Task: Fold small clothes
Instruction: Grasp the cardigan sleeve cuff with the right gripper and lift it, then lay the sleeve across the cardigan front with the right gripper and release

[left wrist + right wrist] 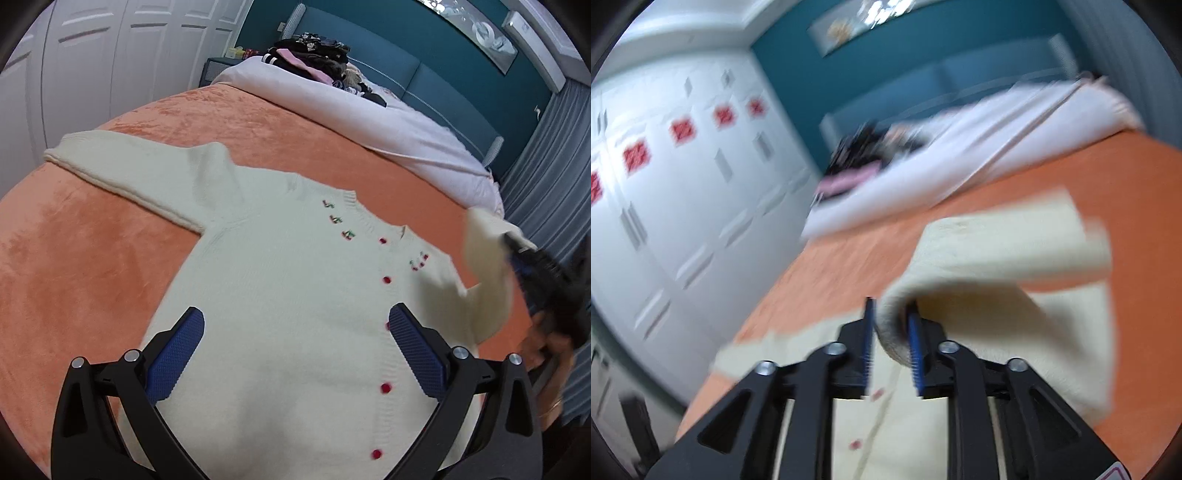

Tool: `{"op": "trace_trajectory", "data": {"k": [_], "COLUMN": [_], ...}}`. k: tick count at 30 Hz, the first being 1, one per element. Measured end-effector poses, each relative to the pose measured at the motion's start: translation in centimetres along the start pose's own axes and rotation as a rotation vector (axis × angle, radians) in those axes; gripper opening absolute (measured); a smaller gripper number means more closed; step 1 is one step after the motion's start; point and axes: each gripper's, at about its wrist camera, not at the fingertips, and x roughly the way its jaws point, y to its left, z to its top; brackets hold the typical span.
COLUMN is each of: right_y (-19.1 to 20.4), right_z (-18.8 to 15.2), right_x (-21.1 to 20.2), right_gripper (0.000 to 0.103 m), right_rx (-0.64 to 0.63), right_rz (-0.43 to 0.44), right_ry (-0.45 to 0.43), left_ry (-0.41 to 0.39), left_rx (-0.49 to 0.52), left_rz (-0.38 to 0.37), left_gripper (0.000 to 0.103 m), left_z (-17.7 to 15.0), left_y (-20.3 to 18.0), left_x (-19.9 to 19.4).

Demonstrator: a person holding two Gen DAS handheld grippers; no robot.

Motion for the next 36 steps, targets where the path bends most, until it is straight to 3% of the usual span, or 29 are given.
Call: {"op": "trace_trajectory", "data": {"k": [2, 3, 5, 9, 14, 15, 16, 17, 18, 21, 23, 24, 25, 26, 27, 28, 30, 32, 33, 34, 36], "right_y": [0.7, 0.4, -1.6, -7.2, -14.7, -15.5, -16.2, -16.6, -16.6, -14.6, -14.1, -14.4, -15.5, -17.0, -18.1, -18.2, -18.1, -17.7, -17.6, -17.6, -17.4], "right_z": [-3.8, -5.3, -7.0, -8.8, -9.1, -9.2, -9.1, -8.8, -8.2, -5.3, -5.3, -6.2, -7.3, -8.7, -9.9, -10.2, -9.5, -9.2, -9.3, -9.2, -9.0], "right_x": [4.0, 4.3, 2.3, -3.6, -5.1, -4.5, -3.8, -3.3, -3.2, -5.9, -7.3, -7.2, -5.8, -3.9, -2.9, -3.5, -4.6, -4.3, -4.3, -4.4, -3.9], "right_gripper": [0.031, 0.031, 0.032, 0.051, 0.051, 0.051, 0.051, 0.040, 0.011, 0.011, 0.011, 0.011, 0.011, 0.011, 0.007, 0.006, 0.008, 0.009, 0.009, 0.010, 0.014], "right_rx": [0.007, 0.047, 0.143, 0.329, 0.562, 0.591, 0.623, 0.639, 0.629, 0.544, 0.497, 0.499, 0.519, 0.550, 0.575, 0.586, 0.584, 0.538, 0.532, 0.541, 0.553], "right_rz": [-0.024, -0.025, -0.021, -0.104, -0.132, -0.132, -0.116, -0.110, -0.124, -0.091, -0.087, -0.102, -0.143, -0.196, -0.200, -0.169, -0.164, -0.189, -0.194, -0.190, -0.185], "right_ry": [0.128, 0.150, 0.117, 0.016, -0.021, -0.022, -0.029, -0.038, -0.050, -0.200, -0.246, -0.234, -0.160, -0.054, -0.009, -0.047, -0.059, -0.042, -0.042, -0.051, -0.055], "left_ry": [0.016, 0.030, 0.054, 0.128, 0.196, 0.178, 0.165, 0.170, 0.189, 0.076, 0.014, 0.001, 0.004, 0.033, 0.084, 0.133, 0.121, 0.114, 0.117, 0.121, 0.151], "left_rx": [-0.036, -0.050, -0.077, -0.127, -0.251, -0.263, -0.257, -0.244, -0.229, -0.153, -0.113, -0.098, -0.087, -0.088, -0.110, -0.144, -0.178, -0.180, -0.198, -0.216, -0.245], "left_rz": [-0.051, -0.076, -0.113, -0.139, -0.095, -0.072, -0.068, -0.101, -0.141, -0.163, -0.187, -0.173, -0.142, -0.107, -0.079, -0.081, -0.134, -0.175, -0.166, -0.141, -0.143], "left_gripper": [0.098, 0.098, 0.098, 0.098, 0.095, 0.083, 0.061, 0.044, 0.019, 0.001, 0.001, 0.001, 0.001, 0.001, 0.001, 0.001, 0.006, 0.043, 0.080, 0.094, 0.090], "left_z": [1.0, 1.5, 2.2, 3.1, 2.6, 2.5, 2.6, 2.9, 3.3, 5.2, 6.1, 6.0, 5.6, 5.0, 4.2, 3.4, 2.5, 2.5, 2.5, 2.6, 2.6], "left_y": [-0.7, -1.0, -1.3, -2.0, -1.7, -1.7, -2.0, -2.5, -3.1, -4.7, -5.0, -4.8, -4.3, -3.5, -2.4, -1.4, -0.7, -1.3, -1.7, -1.9, -2.3], "left_x": [1.3, 2.2, 4.4, 10.8, 17.7, 18.0, 18.2, 18.5, 18.8, 16.5, 14.7, 14.4, 14.7, 15.8, 17.2, 18.2, 17.6, 17.0, 17.0, 17.3, 18.6]}}
